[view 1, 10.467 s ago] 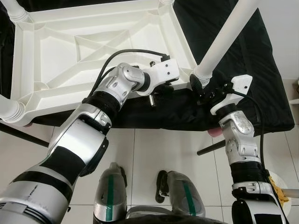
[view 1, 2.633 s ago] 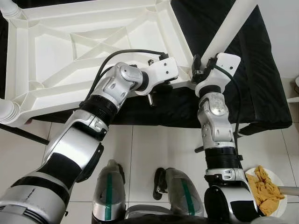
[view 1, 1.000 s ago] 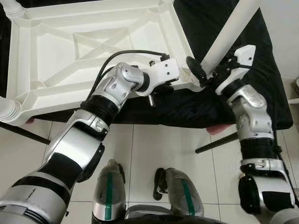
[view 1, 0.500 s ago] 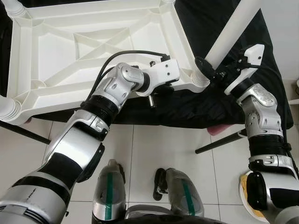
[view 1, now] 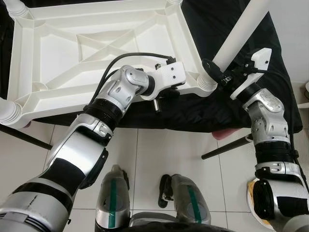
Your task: Building children table
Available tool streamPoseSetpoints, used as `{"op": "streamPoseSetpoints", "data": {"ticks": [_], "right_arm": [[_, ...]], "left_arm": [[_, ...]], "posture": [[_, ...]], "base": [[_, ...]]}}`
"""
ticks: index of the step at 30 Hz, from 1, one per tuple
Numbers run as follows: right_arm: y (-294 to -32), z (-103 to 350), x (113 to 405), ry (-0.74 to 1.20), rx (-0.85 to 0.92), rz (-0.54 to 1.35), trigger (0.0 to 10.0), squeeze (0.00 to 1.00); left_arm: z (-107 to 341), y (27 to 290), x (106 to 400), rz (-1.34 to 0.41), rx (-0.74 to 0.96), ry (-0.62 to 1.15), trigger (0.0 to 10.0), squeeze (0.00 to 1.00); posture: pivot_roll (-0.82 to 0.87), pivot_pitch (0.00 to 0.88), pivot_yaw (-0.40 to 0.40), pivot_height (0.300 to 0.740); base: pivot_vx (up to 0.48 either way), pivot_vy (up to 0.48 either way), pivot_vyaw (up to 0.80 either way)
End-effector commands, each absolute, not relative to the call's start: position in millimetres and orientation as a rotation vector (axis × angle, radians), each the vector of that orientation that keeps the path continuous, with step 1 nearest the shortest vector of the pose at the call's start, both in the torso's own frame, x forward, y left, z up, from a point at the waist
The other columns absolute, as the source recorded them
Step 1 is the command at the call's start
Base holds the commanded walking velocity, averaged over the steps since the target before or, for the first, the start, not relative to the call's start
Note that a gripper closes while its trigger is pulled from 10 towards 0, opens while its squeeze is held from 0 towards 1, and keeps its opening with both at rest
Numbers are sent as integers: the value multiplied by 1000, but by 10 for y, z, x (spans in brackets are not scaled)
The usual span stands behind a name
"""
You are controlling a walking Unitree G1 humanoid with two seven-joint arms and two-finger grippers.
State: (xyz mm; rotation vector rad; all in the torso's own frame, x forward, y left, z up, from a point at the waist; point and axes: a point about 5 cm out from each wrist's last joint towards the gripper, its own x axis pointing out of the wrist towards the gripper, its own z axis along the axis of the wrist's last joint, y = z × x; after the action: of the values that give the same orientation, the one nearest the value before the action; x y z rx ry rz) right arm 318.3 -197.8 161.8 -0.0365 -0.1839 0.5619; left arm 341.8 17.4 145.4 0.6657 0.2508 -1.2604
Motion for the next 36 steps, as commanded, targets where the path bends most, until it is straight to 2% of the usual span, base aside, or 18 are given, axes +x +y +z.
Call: {"op": "streamPoseSetpoints", "data": {"ticks": [1,2,3,4,15,19,23,26,36], "right_arm": [[-1967,1627,3177,-195,-3,538,0,0],[-1955,1622,3174,-194,3,520,0,0],[-1941,1614,3173,-189,2,508,902,0],[-1920,1609,3170,-188,5,497,10000,0],[-1840,1636,3182,-202,39,332,10000,0],[-1744,1615,3160,-196,60,212,10000,0],[-1721,1612,3151,-196,63,190,10000,0],[-1638,1599,3116,-192,82,57,10000,0],[-1514,1554,3041,-174,115,-132,10000,0]], "left_arm": [[1427,150,3392,-1280,655,233,10000,0],[1427,149,3392,-1280,654,232,10000,0],[1428,149,3392,-1280,654,232,10000,0],[1429,148,3393,-1280,653,231,10000,0],[1435,148,3394,-1277,652,230,10000,0],[1440,153,3398,-1275,650,231,10000,0],[1441,153,3397,-1275,649,231,10000,0],[1437,156,3391,-1276,647,232,10000,0],[1433,161,3387,-1274,644,233,10000,0]], "posture": [[17,26,-37,740],[17,26,-37,740],[17,27,-38,740],[17,29,-39,740],[17,42,-41,740],[20,52,-44,740],[21,52,-44,740],[22,57,-46,740],[28,63,-48,740]], "base": [[0,0,0],[0,0,0],[0,0,0],[0,0,0],[0,0,0],[0,0,0],[0,0,0],[0,0,0],[0,0,0]]}}
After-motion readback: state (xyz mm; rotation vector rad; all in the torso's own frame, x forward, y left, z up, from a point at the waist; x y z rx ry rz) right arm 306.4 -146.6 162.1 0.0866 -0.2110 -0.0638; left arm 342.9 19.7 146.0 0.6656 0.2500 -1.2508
